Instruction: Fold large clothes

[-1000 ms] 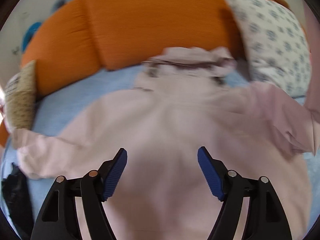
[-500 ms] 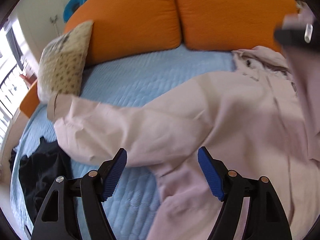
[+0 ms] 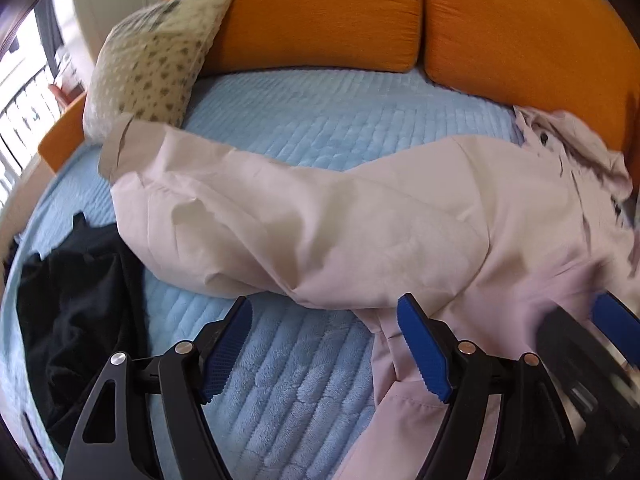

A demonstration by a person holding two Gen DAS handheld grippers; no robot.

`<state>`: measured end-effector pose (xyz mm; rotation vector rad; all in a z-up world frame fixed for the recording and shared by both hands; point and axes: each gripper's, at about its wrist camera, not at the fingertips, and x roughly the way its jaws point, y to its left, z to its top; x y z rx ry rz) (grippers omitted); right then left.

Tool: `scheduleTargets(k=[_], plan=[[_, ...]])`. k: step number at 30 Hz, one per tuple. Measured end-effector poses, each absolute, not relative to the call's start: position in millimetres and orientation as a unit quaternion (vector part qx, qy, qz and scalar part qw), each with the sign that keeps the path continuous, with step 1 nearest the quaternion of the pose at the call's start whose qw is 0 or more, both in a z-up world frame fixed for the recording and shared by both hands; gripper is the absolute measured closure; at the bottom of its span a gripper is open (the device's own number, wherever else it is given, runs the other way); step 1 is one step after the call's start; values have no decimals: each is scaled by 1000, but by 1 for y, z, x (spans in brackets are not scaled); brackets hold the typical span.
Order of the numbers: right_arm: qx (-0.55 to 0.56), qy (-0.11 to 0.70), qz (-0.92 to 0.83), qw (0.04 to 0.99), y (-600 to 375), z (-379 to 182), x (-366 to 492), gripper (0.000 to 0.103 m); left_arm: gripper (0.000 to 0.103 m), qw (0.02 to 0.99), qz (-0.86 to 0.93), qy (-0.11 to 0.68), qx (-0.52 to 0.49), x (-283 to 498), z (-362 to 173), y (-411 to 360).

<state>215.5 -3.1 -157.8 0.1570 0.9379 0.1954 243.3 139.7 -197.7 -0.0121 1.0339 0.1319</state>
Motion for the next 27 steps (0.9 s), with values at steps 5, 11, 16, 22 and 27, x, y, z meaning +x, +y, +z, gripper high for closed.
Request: scheduleTargets(k=[5,11,16,22,27], plan=[[72,424,103,897,-31,-121,176,8,20,869,43,492,17,239,-185,127],[-28,414,59,908,-101,-120,163,9,18,863,-35,502,42,226,-178,77],[-134,438,57,887,-127,-156,183,30,18,842,-76,534,16,225,-189,57],[-128,509,99,846,-135,-201,207,69,18,824,-81,558,62,245,-217,29],[-96,488,95,862,-149,-200,198,95,52,825,-106,550,77,262,-227,12]])
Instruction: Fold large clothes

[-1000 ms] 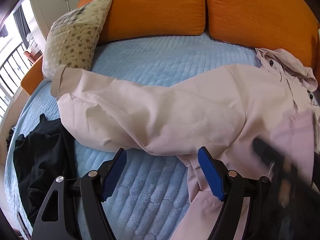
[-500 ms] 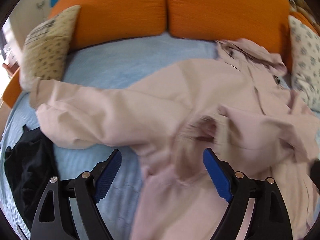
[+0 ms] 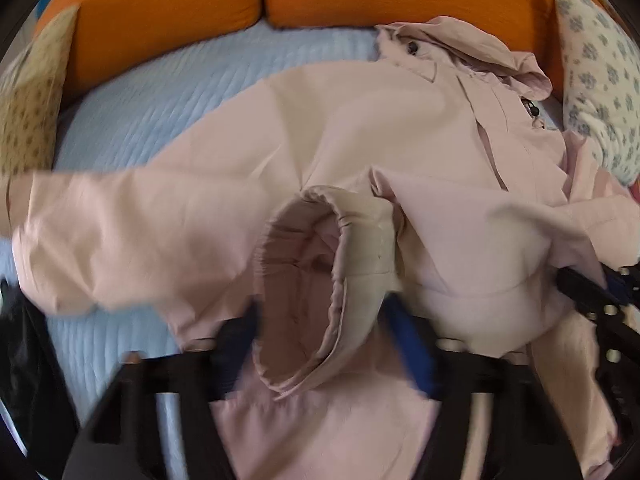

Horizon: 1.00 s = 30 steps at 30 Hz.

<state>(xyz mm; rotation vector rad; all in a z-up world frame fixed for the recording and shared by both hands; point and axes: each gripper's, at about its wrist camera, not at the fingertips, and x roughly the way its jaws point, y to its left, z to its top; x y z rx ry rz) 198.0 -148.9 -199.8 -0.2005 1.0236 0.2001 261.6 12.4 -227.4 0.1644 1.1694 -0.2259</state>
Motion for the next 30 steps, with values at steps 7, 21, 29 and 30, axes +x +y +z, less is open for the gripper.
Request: scheduleTargets(k=[7,21,29,30], plan=[[-95,426,78,897,-159,-154,196,95,88,842,-141,505,127,283,-204,-10],[59,406,38,911,-122,-196,171,95,74,844,-112,504,146,306,-212,34],[65,481,37,873,-108,-245,161,80,50,846,-87,510,130,273,-217,52],[66,484,39,871,-110,-243,160,68,48,847,-78,511,123,270,-213,58]])
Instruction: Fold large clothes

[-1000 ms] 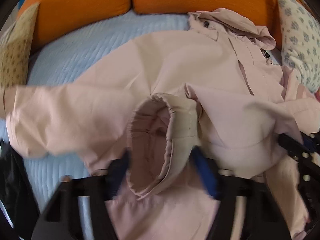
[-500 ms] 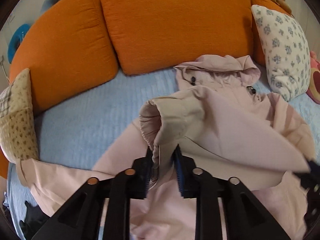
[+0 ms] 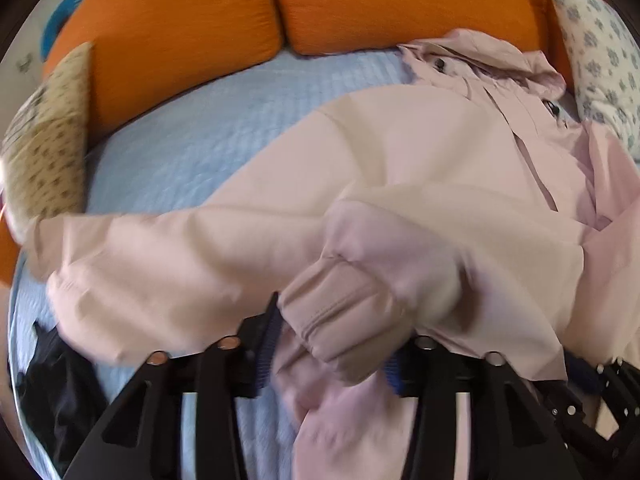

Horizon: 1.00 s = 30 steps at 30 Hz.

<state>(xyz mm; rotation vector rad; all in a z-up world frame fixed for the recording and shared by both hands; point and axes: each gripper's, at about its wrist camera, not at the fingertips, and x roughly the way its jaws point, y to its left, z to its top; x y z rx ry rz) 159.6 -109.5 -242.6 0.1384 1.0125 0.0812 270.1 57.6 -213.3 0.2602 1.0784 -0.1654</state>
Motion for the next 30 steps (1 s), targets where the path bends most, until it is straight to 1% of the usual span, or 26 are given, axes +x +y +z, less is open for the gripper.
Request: scheduleTargets(k=[1,2,4,6,10,13,15,16,18,20,21,22,24,26,28,30], plan=[[64,487,38,870,-112,-239,158,51,44,847,-71,514,115,264,-207,64],[60,492,38,868,-116,-233,155,42,40,847,-62,516,113,258,-202,69],[53,481,47,874,-120,-220,141,18,37,848,-39,514,122,244,-192,75],[41,466,58,882,-124,-204,123,6,36,853,-24,505,132,229,-179,78],[32,437,57,897,-142,-178,91,6,36,863,-8,485,141,204,-149,73],[71,407,33,910,-177,-155,85,7,36,872,-18,474,120,186,-124,72],[89,398,22,913,-198,-144,92,7,33,879,-25,462,111,176,-115,72],[96,396,23,913,-206,-140,96,7,30,883,-25,457,109,175,-114,71],[112,394,40,912,-215,-136,107,8,30,880,-17,458,124,179,-121,68],[129,389,89,908,-211,-133,123,12,32,878,-21,462,125,187,-130,69],[129,396,136,899,-199,-133,133,15,34,877,-20,463,125,192,-133,71],[118,399,167,894,-187,-133,141,15,35,878,-21,462,122,193,-134,72],[76,398,244,881,-151,-134,158,18,35,876,-18,466,120,197,-137,75],[17,418,295,859,-113,-141,178,26,35,873,-20,474,115,200,-142,79],[-26,436,323,839,-84,-150,192,31,35,867,-18,485,112,203,-148,84],[-60,454,365,811,-59,-161,202,31,35,861,-21,499,99,204,-156,91]])
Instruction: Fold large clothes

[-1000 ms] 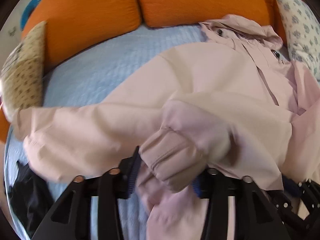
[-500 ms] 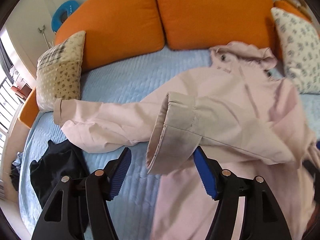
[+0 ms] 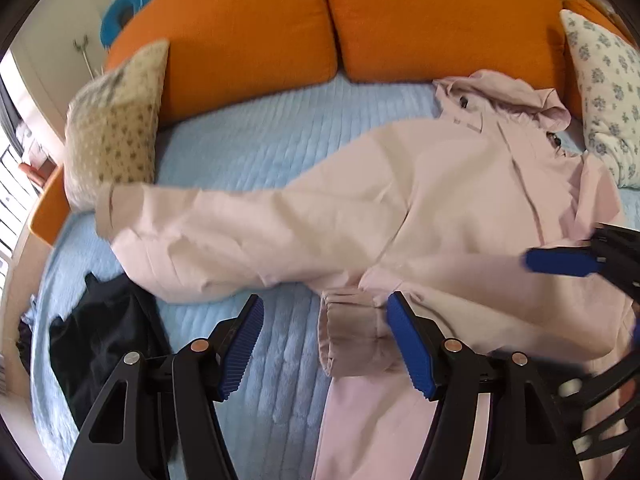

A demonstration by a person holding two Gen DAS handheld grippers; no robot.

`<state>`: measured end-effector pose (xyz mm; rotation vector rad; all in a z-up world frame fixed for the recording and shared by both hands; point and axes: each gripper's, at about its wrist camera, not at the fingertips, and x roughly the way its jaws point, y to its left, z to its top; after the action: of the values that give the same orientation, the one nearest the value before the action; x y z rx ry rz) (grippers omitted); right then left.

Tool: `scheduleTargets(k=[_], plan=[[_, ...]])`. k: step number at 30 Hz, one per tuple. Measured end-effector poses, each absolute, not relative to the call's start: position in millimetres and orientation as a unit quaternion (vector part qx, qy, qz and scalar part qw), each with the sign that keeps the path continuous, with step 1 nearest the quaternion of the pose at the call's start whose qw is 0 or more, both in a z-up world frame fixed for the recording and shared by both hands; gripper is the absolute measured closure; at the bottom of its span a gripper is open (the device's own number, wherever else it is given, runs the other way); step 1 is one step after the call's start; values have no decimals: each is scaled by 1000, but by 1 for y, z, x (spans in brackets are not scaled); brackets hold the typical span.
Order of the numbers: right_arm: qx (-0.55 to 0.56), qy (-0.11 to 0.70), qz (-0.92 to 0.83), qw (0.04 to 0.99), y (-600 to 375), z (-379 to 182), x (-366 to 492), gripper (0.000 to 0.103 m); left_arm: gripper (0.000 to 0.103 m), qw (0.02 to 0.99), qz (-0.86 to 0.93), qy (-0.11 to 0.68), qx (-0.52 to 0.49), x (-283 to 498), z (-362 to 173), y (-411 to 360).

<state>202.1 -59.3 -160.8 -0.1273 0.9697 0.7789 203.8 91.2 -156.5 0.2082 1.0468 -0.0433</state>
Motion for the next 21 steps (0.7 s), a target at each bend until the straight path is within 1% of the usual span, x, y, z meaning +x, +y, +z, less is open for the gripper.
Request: scheduleTargets(k=[2,3,4,5,6,7,9,10,12,14,18,21], plan=[[-99,465,385,791,-39,-170,205,31,35,857,-25,507,89,203,-163,96],[-122,478,394,775,-26,-178,203,36,35,854,-29,513,86,203,-168,97],[-140,484,404,764,-18,-185,201,49,35,852,-31,517,84,203,-171,98],[-165,490,404,755,-8,-194,197,55,35,849,-34,521,80,203,-174,99],[-178,494,400,751,-3,-201,194,68,35,846,-36,526,78,203,-177,99],[-187,495,399,749,1,-207,192,83,35,845,-37,527,77,203,-179,99],[-202,476,381,767,0,-213,189,96,33,846,-38,527,79,202,-180,97],[-188,473,367,778,-5,-211,194,98,32,847,-40,525,79,202,-178,97],[-166,456,331,809,-19,-200,206,98,29,850,-45,518,79,202,-173,94],[-176,427,292,837,-26,-183,215,98,28,855,-61,509,73,203,-166,90],[-191,379,220,878,-36,-153,247,98,29,865,-76,492,68,202,-155,83],[-164,336,186,909,-50,-124,268,98,29,867,-79,488,55,201,-150,86]])
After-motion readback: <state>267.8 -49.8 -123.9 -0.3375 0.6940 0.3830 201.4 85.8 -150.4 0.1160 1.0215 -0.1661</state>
